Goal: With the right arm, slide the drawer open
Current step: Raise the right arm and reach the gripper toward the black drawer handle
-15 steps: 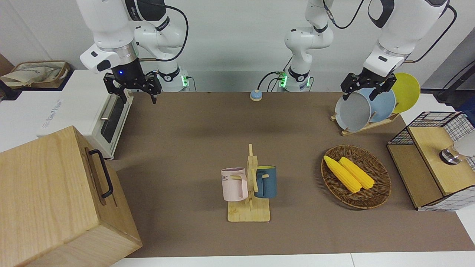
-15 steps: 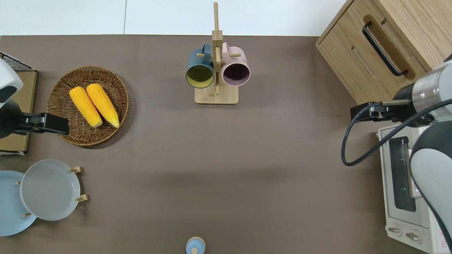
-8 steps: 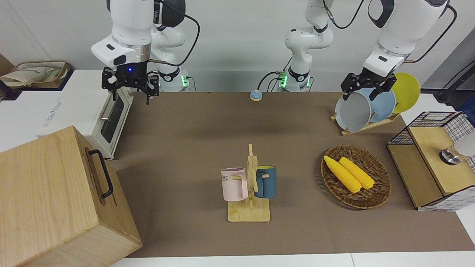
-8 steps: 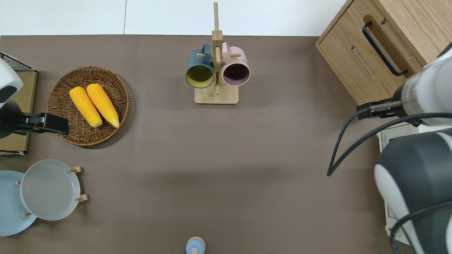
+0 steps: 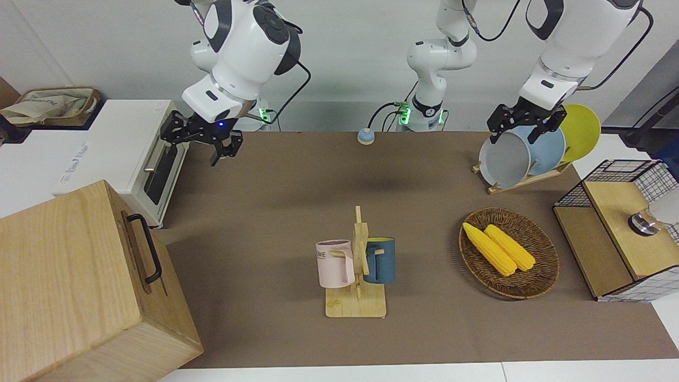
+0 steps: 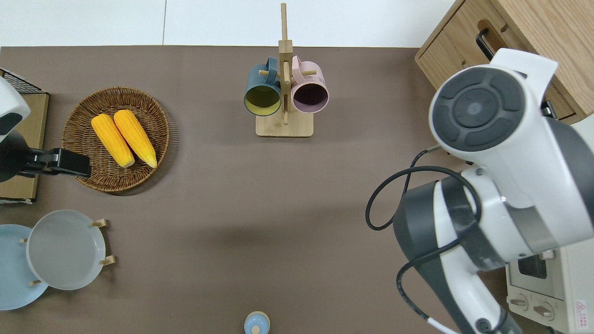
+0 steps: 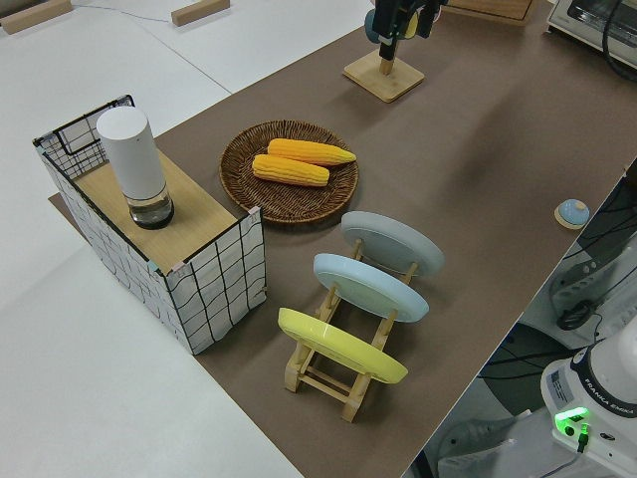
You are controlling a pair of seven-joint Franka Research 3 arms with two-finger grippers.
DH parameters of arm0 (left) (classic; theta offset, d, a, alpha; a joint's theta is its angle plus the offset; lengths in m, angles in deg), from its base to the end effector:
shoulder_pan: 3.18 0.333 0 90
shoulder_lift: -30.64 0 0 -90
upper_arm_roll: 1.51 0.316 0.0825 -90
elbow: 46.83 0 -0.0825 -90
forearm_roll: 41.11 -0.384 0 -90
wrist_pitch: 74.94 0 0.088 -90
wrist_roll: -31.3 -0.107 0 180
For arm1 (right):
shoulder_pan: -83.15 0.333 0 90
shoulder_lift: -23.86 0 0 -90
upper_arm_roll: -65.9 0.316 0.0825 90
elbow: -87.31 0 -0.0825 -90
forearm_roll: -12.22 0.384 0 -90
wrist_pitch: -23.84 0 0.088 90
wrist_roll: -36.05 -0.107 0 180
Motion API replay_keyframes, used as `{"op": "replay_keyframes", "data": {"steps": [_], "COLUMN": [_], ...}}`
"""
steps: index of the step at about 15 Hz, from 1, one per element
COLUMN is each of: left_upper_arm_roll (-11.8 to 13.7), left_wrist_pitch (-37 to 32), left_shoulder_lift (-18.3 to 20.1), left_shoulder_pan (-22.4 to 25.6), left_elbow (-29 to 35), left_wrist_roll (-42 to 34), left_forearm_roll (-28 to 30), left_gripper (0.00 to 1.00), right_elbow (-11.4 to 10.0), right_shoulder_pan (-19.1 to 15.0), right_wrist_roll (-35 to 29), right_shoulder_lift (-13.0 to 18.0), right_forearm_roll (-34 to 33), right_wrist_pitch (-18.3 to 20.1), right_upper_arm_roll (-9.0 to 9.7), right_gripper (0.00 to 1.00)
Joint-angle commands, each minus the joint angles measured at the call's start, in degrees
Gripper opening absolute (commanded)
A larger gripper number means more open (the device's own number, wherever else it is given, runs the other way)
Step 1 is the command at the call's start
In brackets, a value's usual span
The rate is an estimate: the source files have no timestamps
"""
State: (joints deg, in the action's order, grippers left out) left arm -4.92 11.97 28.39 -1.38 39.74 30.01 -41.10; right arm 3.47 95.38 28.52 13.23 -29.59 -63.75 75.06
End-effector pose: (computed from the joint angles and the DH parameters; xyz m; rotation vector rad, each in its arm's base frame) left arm 0.5612 -0.0151 0.6261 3.1377 -0.0794 -0.0522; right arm 0.5932 0.1432 0.5911 2.4142 0.3079 0.0832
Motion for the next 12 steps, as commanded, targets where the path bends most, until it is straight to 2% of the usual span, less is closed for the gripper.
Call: {"op": "replay_keyframes", "data": {"steps": [1,7,12], "left_upper_arm_roll": [-0.4,-0.4,-0.4], "left_wrist_pitch": [-1.1,-1.1,-1.1], "left_shoulder_lift": [-0.7,-0.7,-0.7], "left_shoulder_pan": [0.2,0.2,0.2], "left_elbow": [-1.4,-1.5,-1.5], "left_wrist_roll": [-0.6,-0.6,-0.6], "left_forearm_roll": [-1.0,-1.0,-1.0], "left_gripper": [0.99,0.99,0.99], "right_elbow": [0.0,-0.6,-0.7], "right_shoulder_pan": [3.4,4.3,4.0], "right_wrist_roll": [-3.2,-5.9,-7.5], "right_shoulder_lift": [-3.5,-8.4,-12.4], "right_forearm_roll": [-10.3,-24.3,-34.2], "right_wrist_pitch": [1.9,1.6,-0.9], "right_upper_arm_roll": [-0.11,-0.11,-0.20], "right_gripper": [0.979,0.979,0.979]}}
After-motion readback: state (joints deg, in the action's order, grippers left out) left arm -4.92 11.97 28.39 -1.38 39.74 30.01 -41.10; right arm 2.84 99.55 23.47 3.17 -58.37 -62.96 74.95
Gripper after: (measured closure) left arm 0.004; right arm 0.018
